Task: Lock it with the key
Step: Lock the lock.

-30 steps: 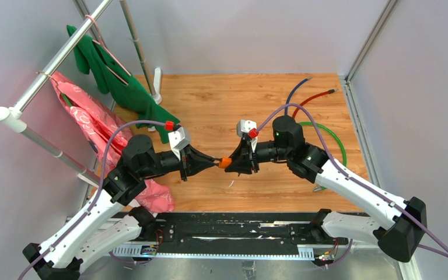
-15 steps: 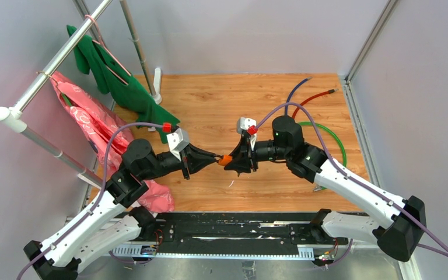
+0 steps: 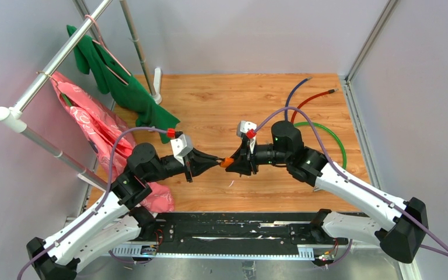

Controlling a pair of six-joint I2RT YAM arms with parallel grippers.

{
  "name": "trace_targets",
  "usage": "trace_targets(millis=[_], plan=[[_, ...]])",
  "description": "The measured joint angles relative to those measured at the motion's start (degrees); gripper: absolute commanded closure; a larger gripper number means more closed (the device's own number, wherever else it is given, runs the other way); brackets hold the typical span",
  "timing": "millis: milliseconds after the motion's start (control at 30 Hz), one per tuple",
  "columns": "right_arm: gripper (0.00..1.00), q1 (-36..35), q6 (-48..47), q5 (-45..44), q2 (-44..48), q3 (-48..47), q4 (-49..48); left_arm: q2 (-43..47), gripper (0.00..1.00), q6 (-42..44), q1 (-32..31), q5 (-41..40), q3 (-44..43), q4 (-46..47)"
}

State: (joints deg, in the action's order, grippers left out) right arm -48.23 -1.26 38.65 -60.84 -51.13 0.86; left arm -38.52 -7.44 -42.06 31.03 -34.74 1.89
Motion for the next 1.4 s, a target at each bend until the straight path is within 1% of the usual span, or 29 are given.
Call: trace_targets(millis=[667, 833, 1000, 1267, 1400], plan=[[1.0, -0.02, 0.66, -3.61, -0.79, 1.09, 0.46, -0.74, 1.0, 0.42, -2.69, -5.55, 4.37, 5.51], [1.0, -0.02, 0.59, -4.31, -0.98, 1.29, 0.87, -0.72, 1.0, 0.68, -2.82, -5.84, 6.01, 7.17], [1.0, -0.02, 0.61, -4.2, -1.44, 1.29, 1.97, -0.74, 1.0, 0.7, -4.42, -7.54, 6.95, 8.15], [1.0, -0.02, 0.96, -4.15, -1.44, 2.32, 3.78, -0.94, 1.0, -2.54, -5.66, -8.35, 9.99, 10.93], [1.0, -0.04, 0.9, -3.76, -1.44, 2.4, 3.87, -0.92, 1.0, -2.78, -5.75, -8.39, 9.97, 11.04]])
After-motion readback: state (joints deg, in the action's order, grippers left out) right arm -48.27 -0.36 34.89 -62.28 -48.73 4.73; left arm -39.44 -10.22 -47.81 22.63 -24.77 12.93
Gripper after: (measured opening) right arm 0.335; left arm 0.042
